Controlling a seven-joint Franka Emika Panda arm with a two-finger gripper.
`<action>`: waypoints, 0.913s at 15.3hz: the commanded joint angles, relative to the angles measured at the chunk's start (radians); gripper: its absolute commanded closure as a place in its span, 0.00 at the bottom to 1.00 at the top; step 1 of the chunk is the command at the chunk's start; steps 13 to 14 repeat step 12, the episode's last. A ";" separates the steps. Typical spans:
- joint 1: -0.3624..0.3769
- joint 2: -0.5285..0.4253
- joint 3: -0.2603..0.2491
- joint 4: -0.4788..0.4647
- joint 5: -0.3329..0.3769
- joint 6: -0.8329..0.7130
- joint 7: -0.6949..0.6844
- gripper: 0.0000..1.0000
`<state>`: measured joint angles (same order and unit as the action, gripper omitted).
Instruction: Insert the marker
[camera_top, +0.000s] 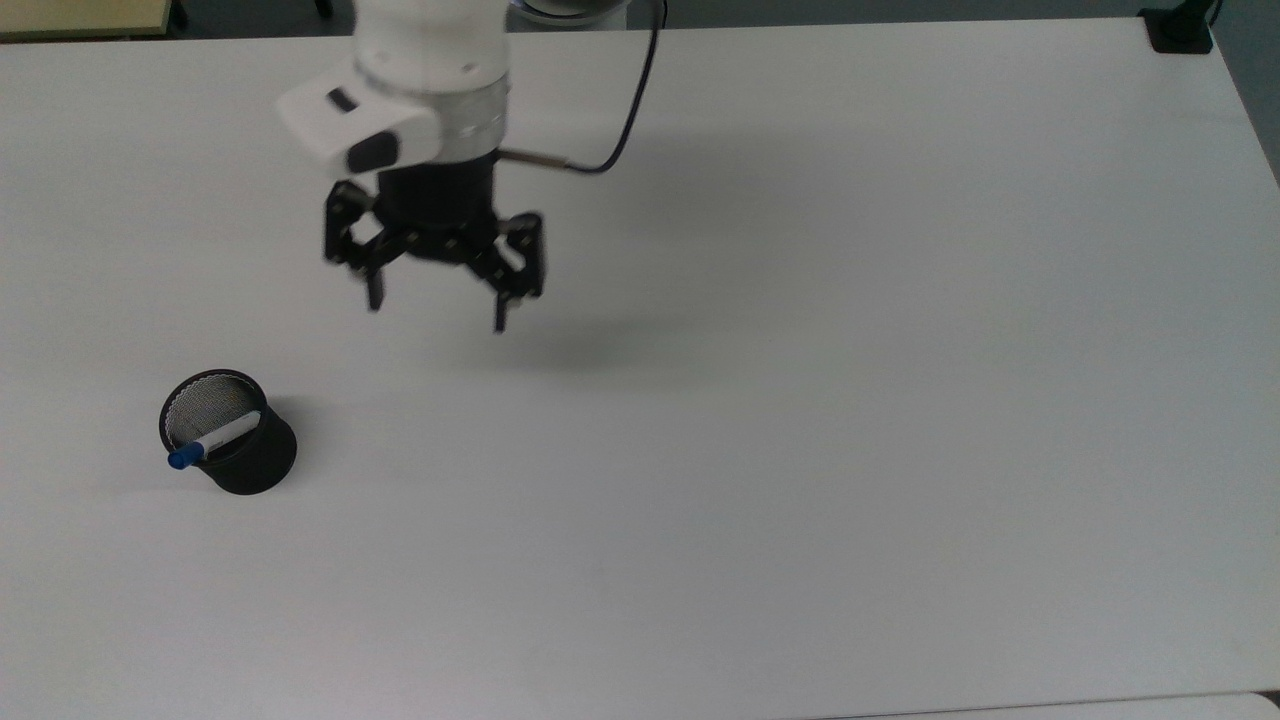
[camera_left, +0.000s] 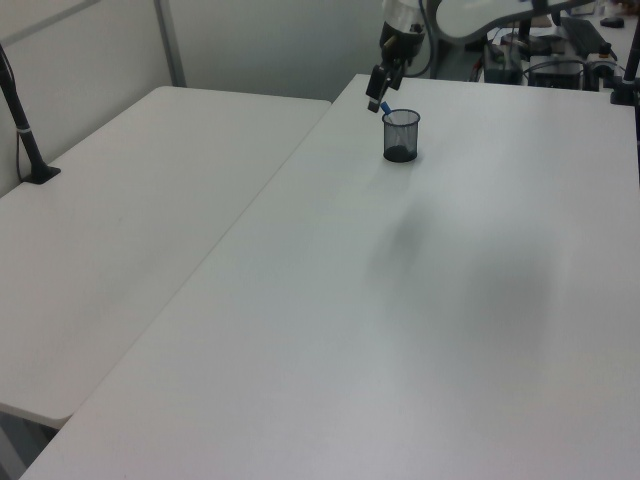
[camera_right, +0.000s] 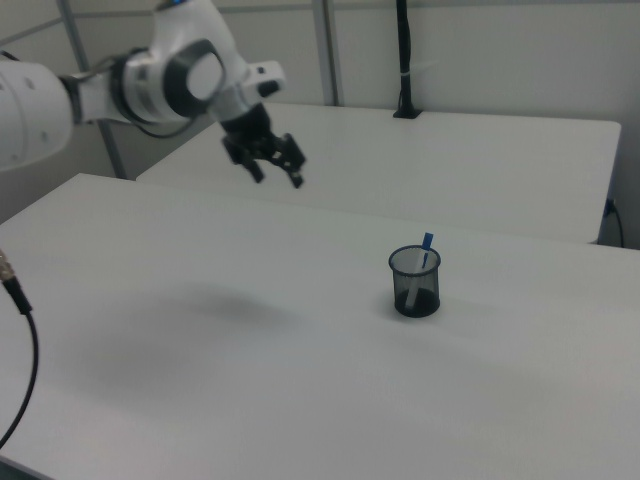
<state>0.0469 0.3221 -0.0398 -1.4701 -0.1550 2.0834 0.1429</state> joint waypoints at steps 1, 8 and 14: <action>0.066 -0.121 -0.011 -0.055 0.026 -0.208 0.009 0.00; 0.090 -0.258 -0.020 -0.124 0.109 -0.411 -0.017 0.00; 0.082 -0.250 -0.022 -0.118 0.124 -0.413 -0.016 0.00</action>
